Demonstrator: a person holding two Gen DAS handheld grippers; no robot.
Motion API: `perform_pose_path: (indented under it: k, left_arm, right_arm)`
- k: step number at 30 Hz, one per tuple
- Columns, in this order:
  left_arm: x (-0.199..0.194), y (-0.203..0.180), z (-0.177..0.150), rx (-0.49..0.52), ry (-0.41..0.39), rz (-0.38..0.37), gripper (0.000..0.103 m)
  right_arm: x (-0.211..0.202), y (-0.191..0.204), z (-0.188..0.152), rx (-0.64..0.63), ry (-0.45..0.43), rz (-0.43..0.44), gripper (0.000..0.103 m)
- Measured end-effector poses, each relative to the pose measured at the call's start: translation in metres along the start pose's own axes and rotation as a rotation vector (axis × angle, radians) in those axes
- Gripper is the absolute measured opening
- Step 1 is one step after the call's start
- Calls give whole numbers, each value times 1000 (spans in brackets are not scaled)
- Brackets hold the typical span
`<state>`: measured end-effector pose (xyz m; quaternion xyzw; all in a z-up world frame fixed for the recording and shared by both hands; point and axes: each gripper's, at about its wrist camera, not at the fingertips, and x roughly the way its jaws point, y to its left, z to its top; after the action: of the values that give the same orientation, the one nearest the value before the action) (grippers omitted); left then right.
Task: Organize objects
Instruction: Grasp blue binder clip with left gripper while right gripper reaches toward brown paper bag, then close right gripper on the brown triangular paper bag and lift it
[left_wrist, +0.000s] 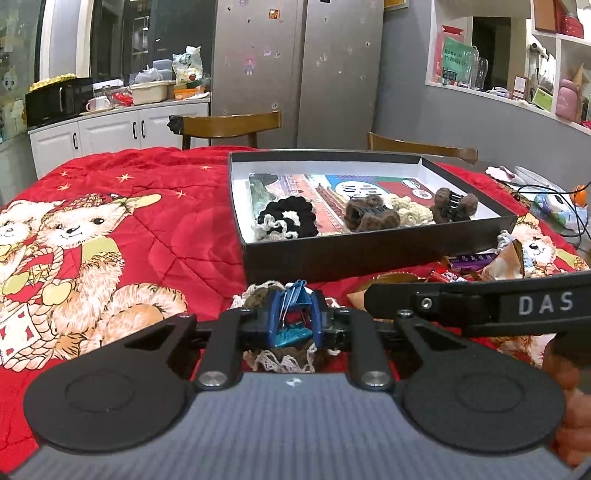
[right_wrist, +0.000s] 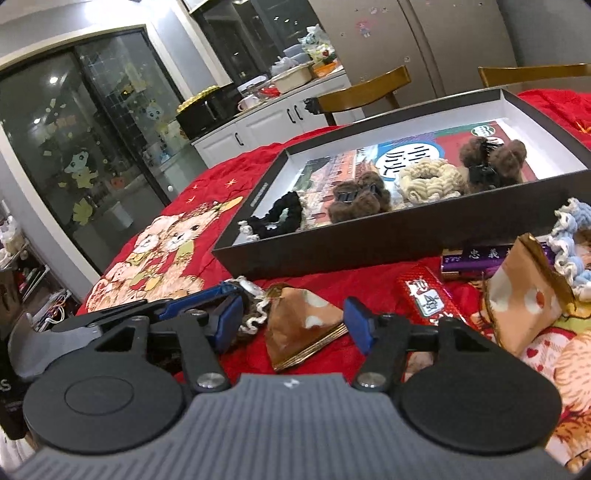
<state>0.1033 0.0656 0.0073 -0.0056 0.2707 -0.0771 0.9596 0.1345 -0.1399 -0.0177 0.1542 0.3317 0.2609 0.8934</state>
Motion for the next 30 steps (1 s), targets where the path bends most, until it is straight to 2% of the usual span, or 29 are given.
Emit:
perform_pose_path:
  k: [4,6,24,30]
  left_arm:
    - [-4,-1,-1,5,-24,8,22]
    - [-6,-3,-1,11,-34,14,22]
    - [-7,-2,-1,13,-46,34,22]
    - [-9,-3,-2,21,-57,36,22]
  right_arm:
    - [1,2,-2,-21,-2,-22,58]
    - [2,3,-3,-35,-3,-47,51]
    - [-4,7,-4,-61,-37,-35,34]
    - [-7,6,-4,-45,-51,-22,33]
